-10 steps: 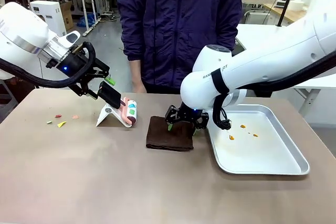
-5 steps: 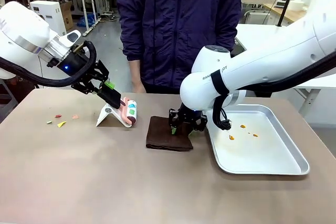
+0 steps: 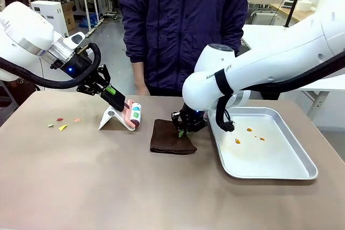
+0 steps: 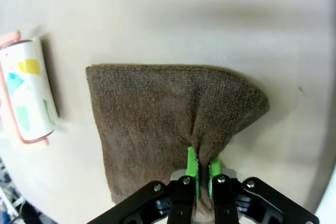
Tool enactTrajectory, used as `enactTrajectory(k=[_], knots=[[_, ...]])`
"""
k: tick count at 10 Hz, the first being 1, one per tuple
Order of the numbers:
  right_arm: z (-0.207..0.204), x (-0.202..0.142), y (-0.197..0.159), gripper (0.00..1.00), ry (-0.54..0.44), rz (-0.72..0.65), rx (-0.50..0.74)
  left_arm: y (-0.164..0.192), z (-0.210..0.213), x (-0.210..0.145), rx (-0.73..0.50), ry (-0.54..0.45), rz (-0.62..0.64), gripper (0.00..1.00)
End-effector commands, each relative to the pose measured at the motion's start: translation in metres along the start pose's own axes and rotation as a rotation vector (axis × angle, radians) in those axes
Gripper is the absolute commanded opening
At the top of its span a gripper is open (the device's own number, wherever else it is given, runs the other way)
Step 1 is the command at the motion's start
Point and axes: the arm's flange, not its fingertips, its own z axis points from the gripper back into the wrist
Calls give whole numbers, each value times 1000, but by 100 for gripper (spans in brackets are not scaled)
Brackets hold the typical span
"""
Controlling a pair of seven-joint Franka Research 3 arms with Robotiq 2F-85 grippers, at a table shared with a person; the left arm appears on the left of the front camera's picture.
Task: Clean the surface of the table.
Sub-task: Hold the Lint Roller with your left hand and the towel with your right hand.
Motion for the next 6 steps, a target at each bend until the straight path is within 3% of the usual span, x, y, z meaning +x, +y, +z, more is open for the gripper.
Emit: enactTrajectory(k=[1,6], knots=[[-10,3,-5,0,30,3,12,-7,0,2,18,-3,7,0],[-6,3,-14,0,51,-19,64,-8,3,-2,-2,-19,-14,0]])
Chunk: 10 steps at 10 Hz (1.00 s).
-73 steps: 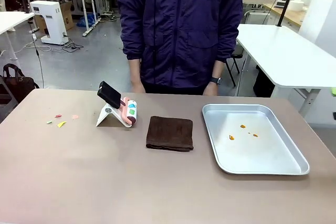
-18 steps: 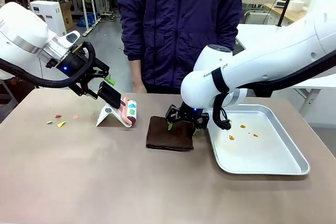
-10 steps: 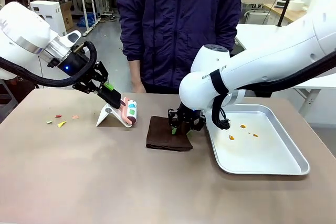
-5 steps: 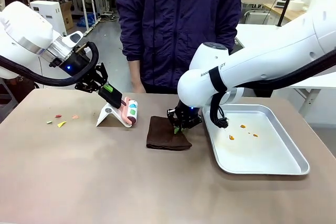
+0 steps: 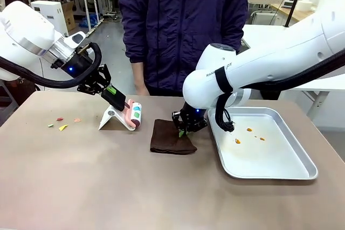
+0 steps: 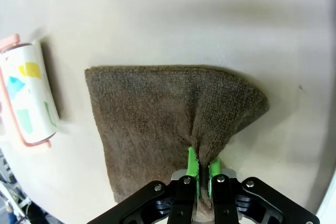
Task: Clean the surface of the table.
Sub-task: Hold the Lint Roller with your left hand and the towel with your right hand.
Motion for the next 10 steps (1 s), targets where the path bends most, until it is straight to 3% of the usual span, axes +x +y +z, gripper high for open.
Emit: enactTrajectory(k=[1,6,9,10], knots=[[2,1,-22,0,77,6,137,-6,5,-3,-25,-15,-20,0],[45,-8,-98,0,279,42,760,4,43,-21,-314,46,-151,0],[69,-47,-120,0,376,13,905,28,88,-53,-450,25,-146,0],[82,-67,-129,0,358,-28,951,37,104,-68,-499,19,-140,0]])
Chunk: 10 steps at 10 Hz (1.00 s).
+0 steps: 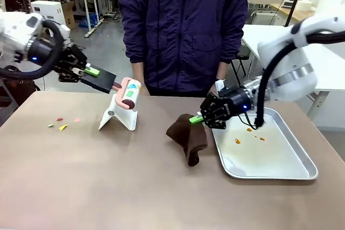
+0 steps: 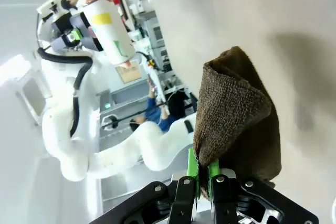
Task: Clean the surface of the table.
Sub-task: Hold the Lint Roller with your left hand and the towel with your right hand.
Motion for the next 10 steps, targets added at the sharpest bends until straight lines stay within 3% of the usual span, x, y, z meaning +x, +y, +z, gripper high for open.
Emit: enactTrajectory(k=[1,2,4,7,10], knots=[[14,-54,8,0,-96,-49,109,0,33,-38,-133,-65,21,0],[29,-81,4,0,-157,-29,145,7,59,-55,-171,-107,75,0],[65,-134,-13,0,-298,10,284,34,111,-85,-294,-49,136,0],[147,-182,-53,0,-524,28,473,92,190,-107,-428,-27,102,0],[221,-192,-90,0,-517,29,433,117,230,-124,-385,30,51,0]])
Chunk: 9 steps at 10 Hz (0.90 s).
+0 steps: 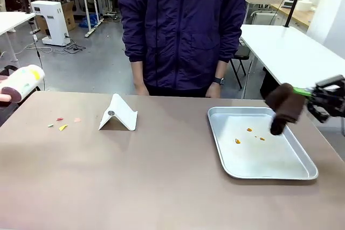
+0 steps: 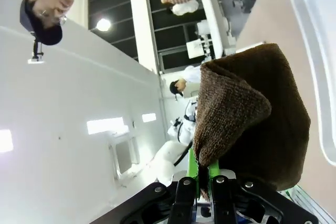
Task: Clean the surface of the table.
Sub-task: Hold the Lint Roller with your left hand and the towel with your right hand.
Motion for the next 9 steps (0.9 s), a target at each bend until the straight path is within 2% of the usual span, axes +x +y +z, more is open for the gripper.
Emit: enactTrajectory(k=[1,3,4,6,7,9], knots=[[33,-29,-18,0,73,14,27,-2,32,-11,-1,-26,12,0],[78,-28,-22,0,117,-63,28,10,42,-35,-54,-123,76,0],[88,-29,-25,0,109,-56,37,21,48,-43,-66,-163,97,0],[78,-24,-32,0,106,6,-9,36,47,-42,-69,-199,101,0],[83,-35,-30,0,87,-80,26,32,42,-48,-36,-148,87,0],[83,-35,-30,0,87,-80,26,32,42,-48,-36,-148,87,0]])
